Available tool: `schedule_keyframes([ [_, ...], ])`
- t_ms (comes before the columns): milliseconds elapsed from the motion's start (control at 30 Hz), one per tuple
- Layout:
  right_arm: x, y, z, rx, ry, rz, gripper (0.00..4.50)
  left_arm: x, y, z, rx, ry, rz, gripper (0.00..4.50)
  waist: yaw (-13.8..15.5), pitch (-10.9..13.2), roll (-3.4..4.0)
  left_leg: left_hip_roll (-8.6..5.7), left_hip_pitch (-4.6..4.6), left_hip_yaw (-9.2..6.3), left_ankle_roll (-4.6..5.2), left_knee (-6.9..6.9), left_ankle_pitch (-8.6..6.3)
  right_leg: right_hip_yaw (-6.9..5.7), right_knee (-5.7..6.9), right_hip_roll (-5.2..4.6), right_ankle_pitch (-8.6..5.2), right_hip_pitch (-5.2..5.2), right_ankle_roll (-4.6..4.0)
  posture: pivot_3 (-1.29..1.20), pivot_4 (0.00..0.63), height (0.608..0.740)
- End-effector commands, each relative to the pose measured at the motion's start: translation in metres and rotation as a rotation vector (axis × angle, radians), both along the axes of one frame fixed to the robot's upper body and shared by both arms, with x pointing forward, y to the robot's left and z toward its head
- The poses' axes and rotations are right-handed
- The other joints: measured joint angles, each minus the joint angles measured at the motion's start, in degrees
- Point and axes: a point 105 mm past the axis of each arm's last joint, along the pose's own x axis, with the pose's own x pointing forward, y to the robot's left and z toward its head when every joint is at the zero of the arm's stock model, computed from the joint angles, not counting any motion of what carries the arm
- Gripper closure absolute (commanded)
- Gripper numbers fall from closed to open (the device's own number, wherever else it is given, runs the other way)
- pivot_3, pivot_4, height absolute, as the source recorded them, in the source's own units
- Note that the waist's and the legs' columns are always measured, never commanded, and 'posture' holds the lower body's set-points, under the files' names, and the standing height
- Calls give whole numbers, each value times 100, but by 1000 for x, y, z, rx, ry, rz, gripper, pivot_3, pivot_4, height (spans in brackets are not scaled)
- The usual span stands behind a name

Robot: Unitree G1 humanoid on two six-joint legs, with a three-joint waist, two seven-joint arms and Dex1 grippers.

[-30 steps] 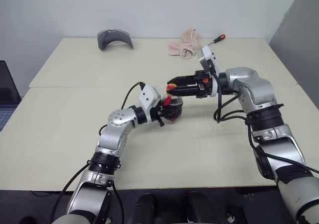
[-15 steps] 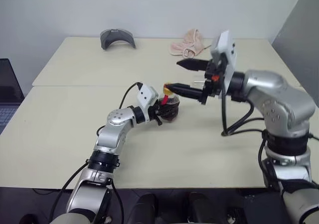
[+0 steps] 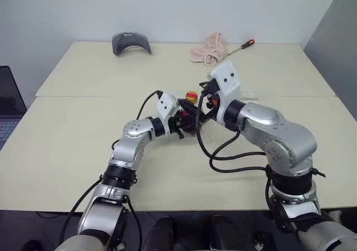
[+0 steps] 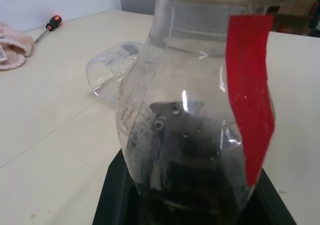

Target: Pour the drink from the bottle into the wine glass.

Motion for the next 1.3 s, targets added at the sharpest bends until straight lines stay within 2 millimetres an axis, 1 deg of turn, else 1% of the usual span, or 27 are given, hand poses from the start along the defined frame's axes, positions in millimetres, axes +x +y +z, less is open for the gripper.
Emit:
schedule_keyframes([
  [33, 5, -1, 10, 41, -41, -49, 0, -2, -6, 20, -21, -78, -29, 3530, -2, 0, 0, 1, 0, 0, 0, 0, 0, 0, 0, 1, 0, 0, 0, 0, 150, 740],
  [133, 10, -1, 10, 49, -40, -77, 0, -2, -7, 20, -23, -78, -30, 3536, -3, 0, 0, 0, 0, 0, 1, 0, -1, 0, 1, 1, 0, 0, 0, 0, 150, 740],
  [300, 20, 9, 12, 82, -35, -94, 0, -4, -7, 18, -23, -75, -28, 3549, -10, 0, 0, 1, 1, 1, 1, -1, -1, 0, 2, 1, 0, 0, 0, 0, 150, 740],
  [367, 26, 9, 13, 101, -31, -120, 0, -4, -6, 19, -23, -74, -26, 3550, -13, 0, 0, 1, 1, 1, 1, -1, 0, 1, 2, 2, 0, -1, 0, 0, 150, 740],
  [500, 30, 8, 12, 106, -28, -135, 0, -4, -5, 19, -22, -74, -23, 3551, -7, 0, 0, 0, 1, 1, 1, -1, 0, 1, 2, 1, 0, -1, 0, 0, 150, 740],
  [633, 31, -7, 7, 102, -17, -149, 0, -4, -3, 18, -20, -74, -18, 3575, -8, 0, 0, -1, 0, 2, 1, 0, -1, 2, 2, 1, 0, -1, 0, 0, 150, 740],
  [700, 30, -30, 2, 93, -4, -174, 0, -4, -2, 18, -19, -74, -15, 3576, 2, 0, 0, -1, 0, 2, 4, 0, -2, 1, 1, 1, 0, -1, 0, 0, 150, 740],
  [767, 27, -45, -1, 84, 1, -185, 0, -4, -2, 18, -18, -74, -13, 3583, 8, 0, 0, -2, -1, 1, 10, 0, -6, 0, -3, 0, 0, 2, 0, 0, 150, 740],
  [867, 11, -65, -4, 76, 12, -142, 0, -3, -1, 18, -16, -75, -11, 3599, 3, 0, 0, -1, 0, 1, 12, 1, -7, 0, -2, 1, 0, 3, 0, 0, 150, 740],
  [933, -3, -69, -7, 64, 25, -67, 0, -3, -1, 18, -15, -74, -10, 3599, 4, 0, 0, -1, -1, 1, 12, 0, -7, -1, -2, 1, 0, 3, 0, 0, 150, 740],
  [1033, -32, -65, -15, 32, 61, 104, 0, -3, -1, 17, -14, -74, -12, 3600, 9, 0, 0, -2, -1, 3, 13, 1, -7, -1, -3, 0, 0, 6, 1, 0, 150, 740],
  [1100, -42, -60, -15, 21, 67, 171, 0, -3, -2, 18, -14, -74, -15, 3600, -34, 0, 0, 2, 0, 3, 14, -2, -7, -1, -2, 3, 0, 5, 1, 0, 150, 740],
  [1167, -44, -48, -9, 43, 50, 215, 0, -3, -3, 18, -13, -76, -18, 3600, -73, 0, 0, 7, 2, 4, 15, -3, -8, -1, 2, 7, 0, 6, 1, 0, 150, 740],
  [1233, -42, -36, -2, 64, 30, 231, 0, -2, -3, 19, -13, -78, -18, 3600, -101, 0, 0, 8, 3, 3, 16, -3, -7, -2, 6, 8, 0, 5, 1, 0, 150, 740],
  [1300, -39, -29, 0, 69, 24, 228, 0, -2, -2, 19, -13, -80, -16, 3600, -95, 0, 0, 8, 3, 2, 16, -1, -7, -4, 7, 8, 0, 5, 1, 0, 150, 740],
])
